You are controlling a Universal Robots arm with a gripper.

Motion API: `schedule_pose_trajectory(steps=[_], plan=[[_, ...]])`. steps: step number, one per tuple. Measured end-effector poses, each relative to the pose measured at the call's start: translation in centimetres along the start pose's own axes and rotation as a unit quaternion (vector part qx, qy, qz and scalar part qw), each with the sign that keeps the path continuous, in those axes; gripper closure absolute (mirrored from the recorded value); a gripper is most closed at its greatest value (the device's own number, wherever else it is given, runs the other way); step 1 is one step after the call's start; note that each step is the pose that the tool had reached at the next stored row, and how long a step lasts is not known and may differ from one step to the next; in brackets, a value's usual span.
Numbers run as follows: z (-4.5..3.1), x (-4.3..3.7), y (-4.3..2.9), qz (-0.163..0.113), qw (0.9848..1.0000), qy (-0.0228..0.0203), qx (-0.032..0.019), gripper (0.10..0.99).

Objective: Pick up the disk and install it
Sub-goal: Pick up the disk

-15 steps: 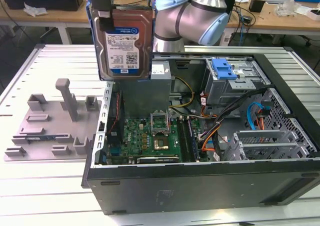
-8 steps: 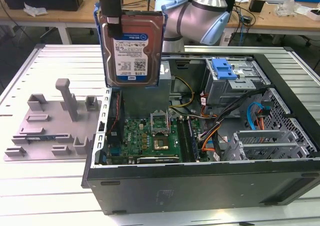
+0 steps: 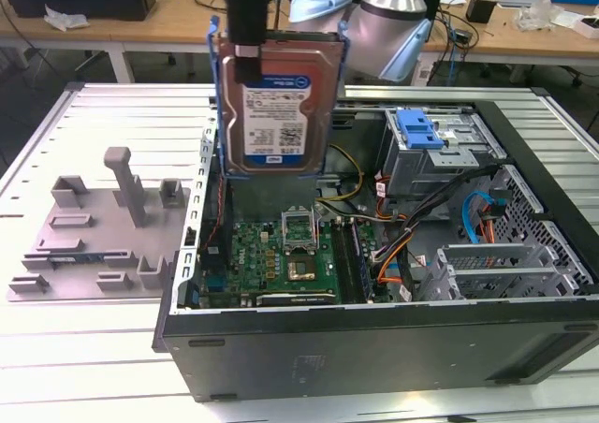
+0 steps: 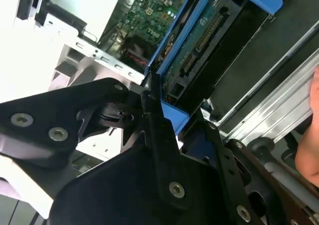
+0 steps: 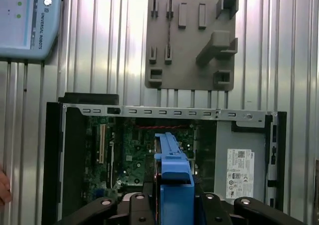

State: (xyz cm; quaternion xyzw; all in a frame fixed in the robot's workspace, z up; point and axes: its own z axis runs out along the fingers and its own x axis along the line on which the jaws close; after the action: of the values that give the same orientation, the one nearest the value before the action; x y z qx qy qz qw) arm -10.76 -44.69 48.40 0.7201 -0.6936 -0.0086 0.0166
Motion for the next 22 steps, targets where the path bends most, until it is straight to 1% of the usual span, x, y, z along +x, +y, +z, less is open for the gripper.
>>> schedule_pose_trajectory(steps=[6,7,9,11,13,14,17,18,22], plan=[[-0.08,0.87,-2.67,-0.001,1.0000,0.0000,-0.0005,0.718],[-0.10,1.04,-3.32,-0.001,1.0000,0.0000,-0.0007,0.718],[-0.13,1.23,-4.13,-0.001,1.0000,0.0000,-0.0009,0.718],[-0.17,1.55,-5.65,-0.002,1.0000,0.0001,-0.0011,0.718],[-0.19,1.71,-6.50,-0.002,1.0000,0.0001,-0.0012,0.718],[-0.20,1.81,-7.05,-0.003,1.0000,0.0001,-0.0013,0.718],[-0.23,2.05,-8.27,-0.004,1.0000,0.0001,-0.0013,0.718],[-0.24,2.18,-8.84,-0.005,1.0000,0.0001,-0.0013,0.718],[-0.24,2.21,-8.93,-0.005,1.0000,0.0002,-0.0013,0.718]])
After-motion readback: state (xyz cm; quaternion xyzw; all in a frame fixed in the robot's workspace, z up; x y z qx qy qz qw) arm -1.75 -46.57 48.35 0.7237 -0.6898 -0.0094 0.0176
